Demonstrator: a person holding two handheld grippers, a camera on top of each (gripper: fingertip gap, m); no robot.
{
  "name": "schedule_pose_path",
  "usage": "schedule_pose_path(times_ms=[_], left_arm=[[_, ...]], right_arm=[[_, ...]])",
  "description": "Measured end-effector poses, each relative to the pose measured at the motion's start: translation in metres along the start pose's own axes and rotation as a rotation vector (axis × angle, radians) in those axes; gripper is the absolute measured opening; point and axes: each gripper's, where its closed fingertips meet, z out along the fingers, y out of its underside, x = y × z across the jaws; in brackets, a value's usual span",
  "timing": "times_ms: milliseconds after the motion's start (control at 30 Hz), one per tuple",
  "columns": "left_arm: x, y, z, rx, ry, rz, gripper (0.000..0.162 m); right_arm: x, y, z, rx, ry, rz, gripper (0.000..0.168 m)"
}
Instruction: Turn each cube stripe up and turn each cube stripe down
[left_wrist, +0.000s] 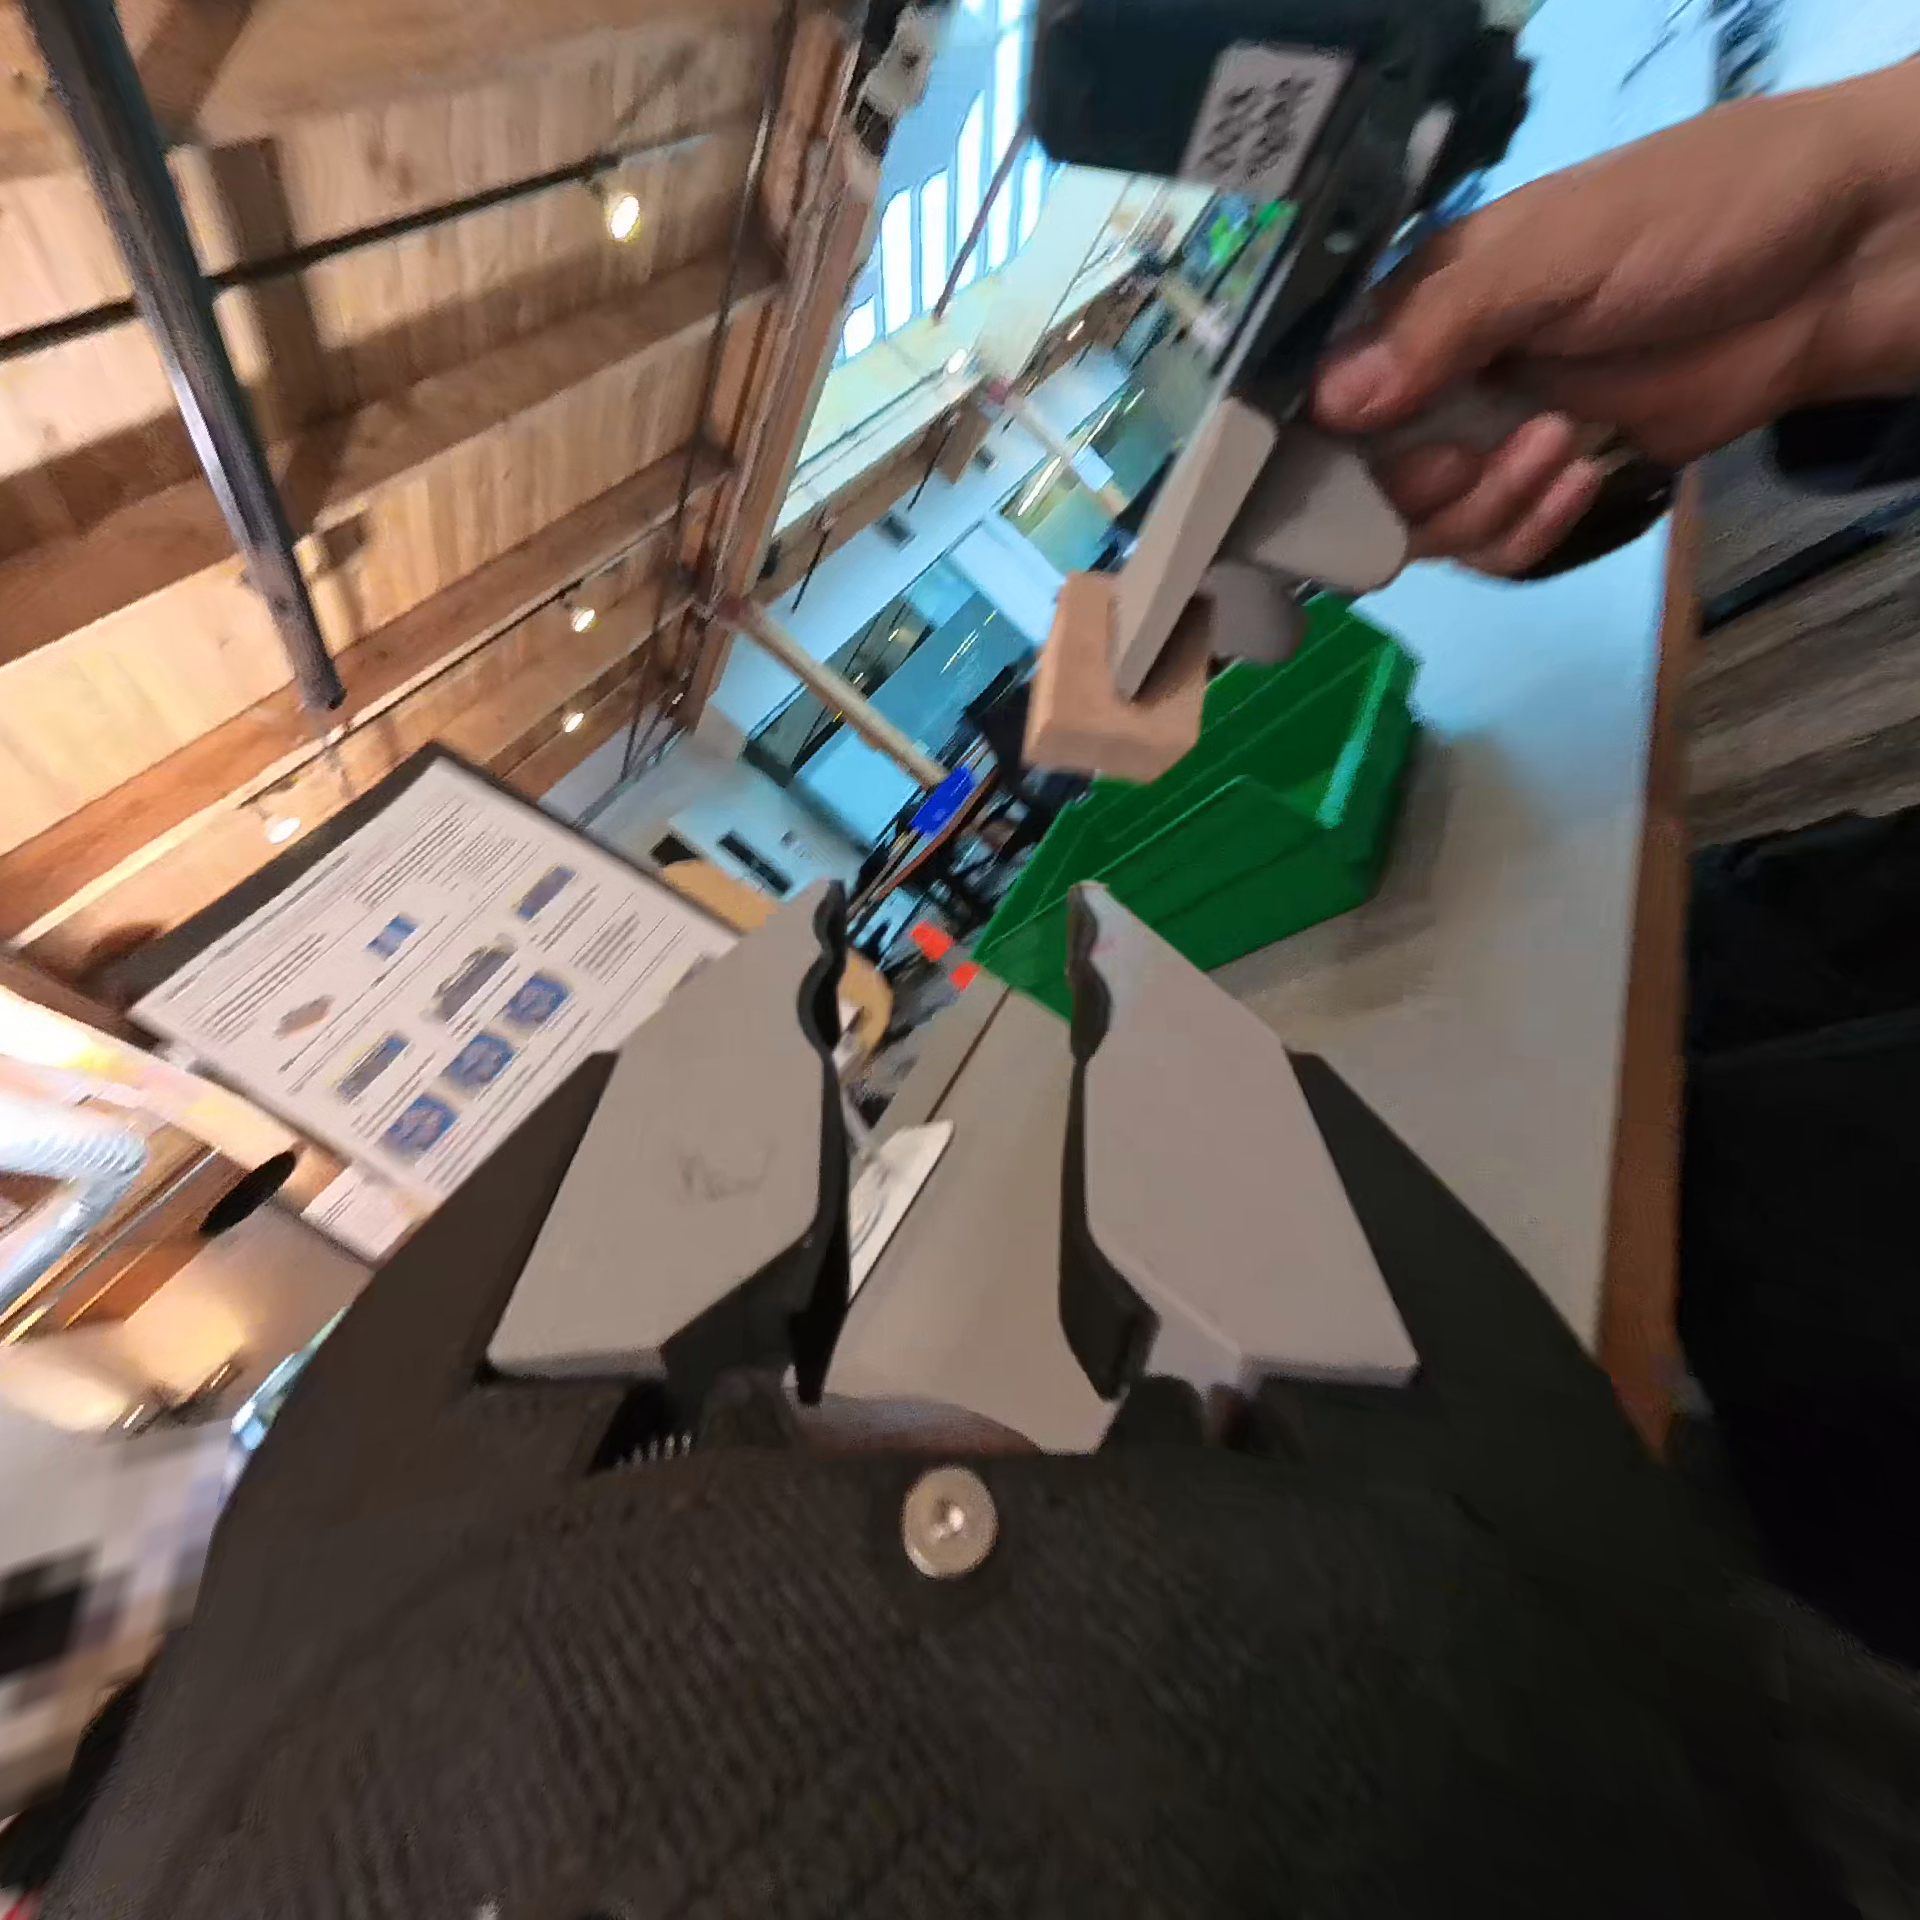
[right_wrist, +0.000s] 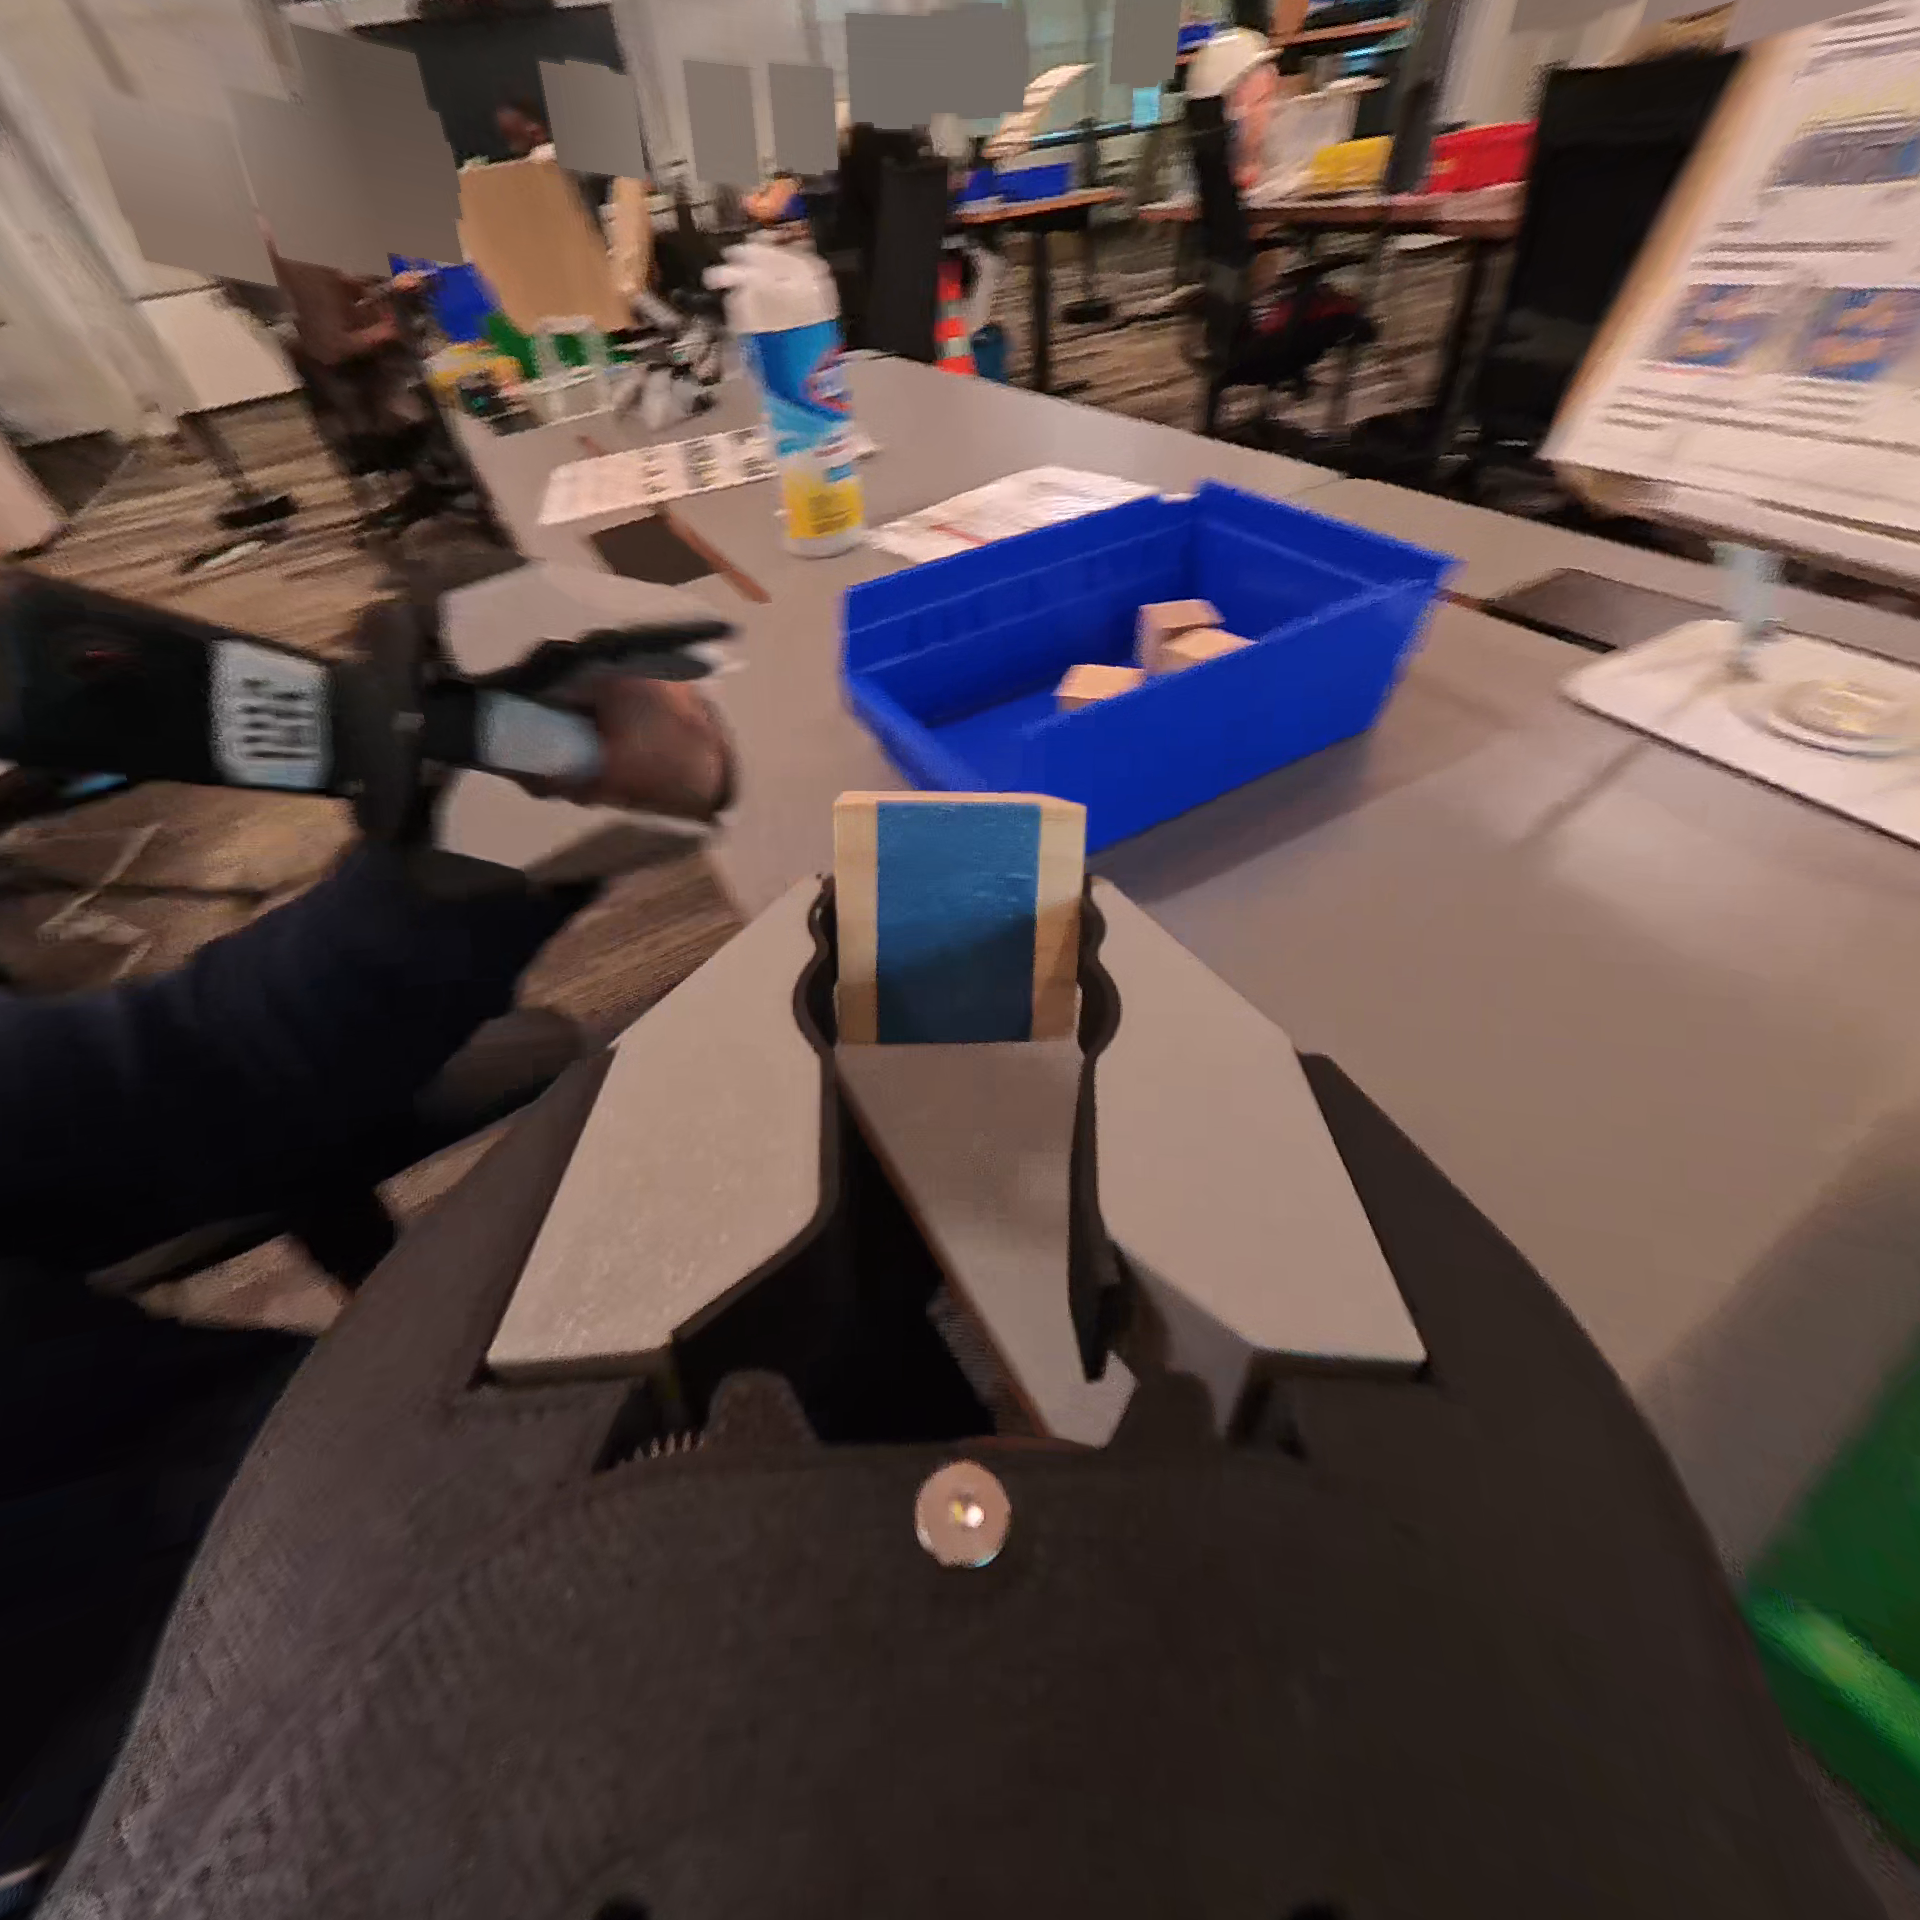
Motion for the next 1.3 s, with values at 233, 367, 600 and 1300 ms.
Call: schedule_pose_path(times_ms=[233, 367, 600, 1300], left_arm=[[-0.043, 0.024, -0.019, -0.132, -0.078, -0.093, 0.027], [-0.053, 0.036, -0.022, -0.193, -0.097, -0.158, 0.024], [-0.026, 0.083, -0.019, -0.382, 0.049, -0.255, 0.03], [-0.081, 0.156, -0.058, -0.59, -0.214, -0.603, 0.032]], right_arm=[[0.197, 0.043, -0.11, -0.079, 0.717, 0.097, 0.042], [0.243, 0.083, -0.125, -0.228, 0.8, 0.178, 0.043], [0.354, 0.116, -0.093, -0.471, 0.893, 0.277, 0.042], [0.202, -0.002, -0.096, 0.095, 0.586, 0.152, 0.053]])
